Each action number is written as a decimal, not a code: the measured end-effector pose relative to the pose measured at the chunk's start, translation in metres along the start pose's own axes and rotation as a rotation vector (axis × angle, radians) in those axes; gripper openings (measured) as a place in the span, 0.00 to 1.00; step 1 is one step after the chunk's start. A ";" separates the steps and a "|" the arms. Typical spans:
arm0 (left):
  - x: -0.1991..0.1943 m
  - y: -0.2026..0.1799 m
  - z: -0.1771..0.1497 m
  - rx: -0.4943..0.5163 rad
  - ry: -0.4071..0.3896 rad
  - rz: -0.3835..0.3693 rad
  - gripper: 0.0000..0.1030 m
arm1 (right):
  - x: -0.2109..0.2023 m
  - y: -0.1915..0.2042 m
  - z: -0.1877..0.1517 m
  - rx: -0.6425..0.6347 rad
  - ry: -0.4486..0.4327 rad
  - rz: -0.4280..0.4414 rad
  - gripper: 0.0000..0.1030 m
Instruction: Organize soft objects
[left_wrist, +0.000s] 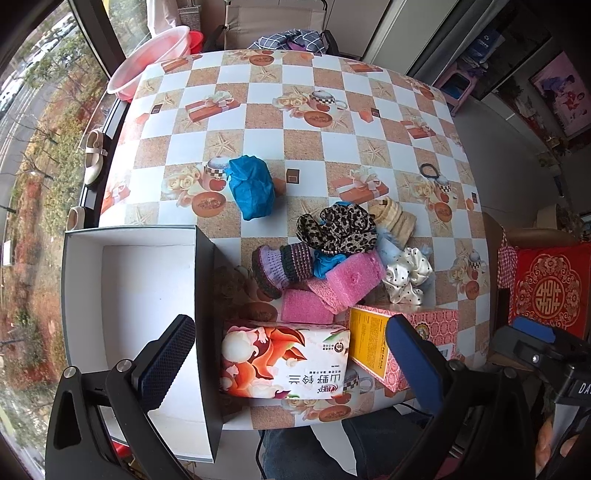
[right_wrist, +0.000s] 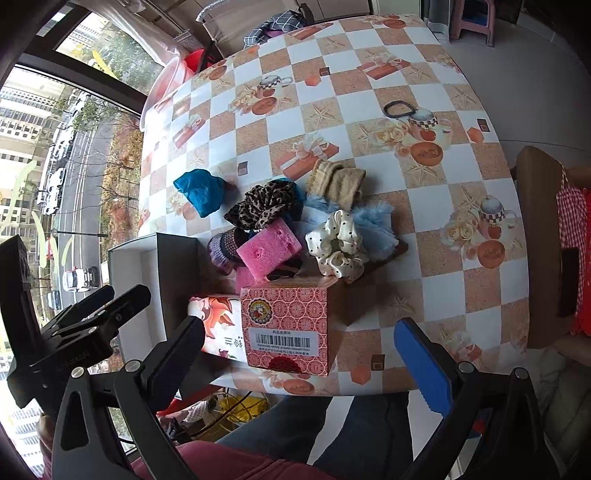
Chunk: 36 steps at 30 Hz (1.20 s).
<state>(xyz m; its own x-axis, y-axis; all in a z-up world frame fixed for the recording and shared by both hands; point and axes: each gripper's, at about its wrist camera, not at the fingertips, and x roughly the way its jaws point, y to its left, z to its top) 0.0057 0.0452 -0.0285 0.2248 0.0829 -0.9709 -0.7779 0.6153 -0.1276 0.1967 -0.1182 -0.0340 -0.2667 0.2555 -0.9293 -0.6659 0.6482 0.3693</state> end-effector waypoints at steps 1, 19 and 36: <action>0.003 0.000 0.003 0.000 0.009 0.011 1.00 | 0.000 -0.003 0.001 0.005 0.001 -0.004 1.00; 0.048 -0.011 0.034 0.008 0.101 0.106 1.00 | 0.026 -0.038 0.035 0.023 0.064 -0.053 1.00; 0.098 0.008 0.089 -0.068 0.134 0.175 1.00 | 0.083 -0.053 0.079 0.001 0.144 -0.102 1.00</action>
<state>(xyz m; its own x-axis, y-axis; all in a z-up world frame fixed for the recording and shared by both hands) 0.0742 0.1282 -0.1065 0.0060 0.0761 -0.9971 -0.8372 0.5457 0.0366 0.2649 -0.0750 -0.1314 -0.2947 0.0832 -0.9520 -0.6940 0.6662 0.2730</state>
